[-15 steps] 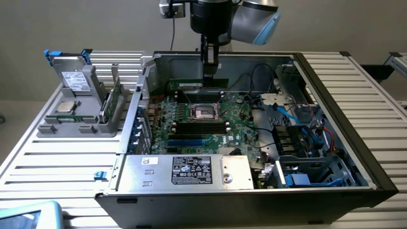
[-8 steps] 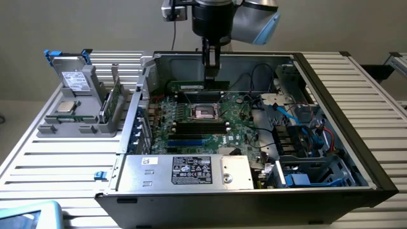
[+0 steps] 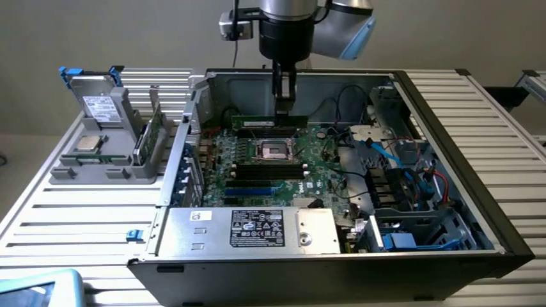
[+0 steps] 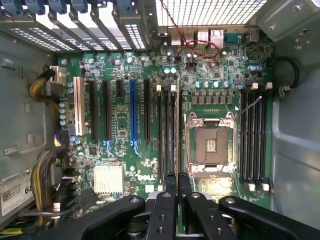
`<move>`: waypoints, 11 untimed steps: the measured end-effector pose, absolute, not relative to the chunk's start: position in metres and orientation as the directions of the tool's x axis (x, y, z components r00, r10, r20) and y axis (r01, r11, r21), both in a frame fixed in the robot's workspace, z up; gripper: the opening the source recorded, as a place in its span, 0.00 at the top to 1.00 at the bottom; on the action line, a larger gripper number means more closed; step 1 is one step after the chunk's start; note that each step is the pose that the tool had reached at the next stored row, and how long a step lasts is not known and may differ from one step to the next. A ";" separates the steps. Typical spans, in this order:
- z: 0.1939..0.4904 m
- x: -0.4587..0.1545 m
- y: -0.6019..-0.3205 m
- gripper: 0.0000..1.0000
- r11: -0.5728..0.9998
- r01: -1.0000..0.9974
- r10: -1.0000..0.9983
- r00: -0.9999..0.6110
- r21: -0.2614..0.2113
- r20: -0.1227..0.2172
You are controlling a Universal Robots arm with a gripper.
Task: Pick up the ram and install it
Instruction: 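Insert the ram into the slot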
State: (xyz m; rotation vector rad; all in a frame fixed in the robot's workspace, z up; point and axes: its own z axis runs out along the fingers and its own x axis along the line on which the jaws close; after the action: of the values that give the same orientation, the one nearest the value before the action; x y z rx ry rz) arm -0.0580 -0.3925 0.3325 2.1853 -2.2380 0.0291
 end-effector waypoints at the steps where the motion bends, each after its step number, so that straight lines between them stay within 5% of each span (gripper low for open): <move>1: 0.331 -0.058 -0.394 0.87 0.024 -1.000 -0.999 -0.024 -0.004 0.023; 11: 0.313 -0.057 -0.401 0.87 0.024 -1.000 -0.999 -0.024 -0.004 0.023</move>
State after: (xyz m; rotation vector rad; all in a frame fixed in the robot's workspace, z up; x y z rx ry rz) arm -0.0565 -0.4006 0.3125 2.1851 -2.2381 0.0292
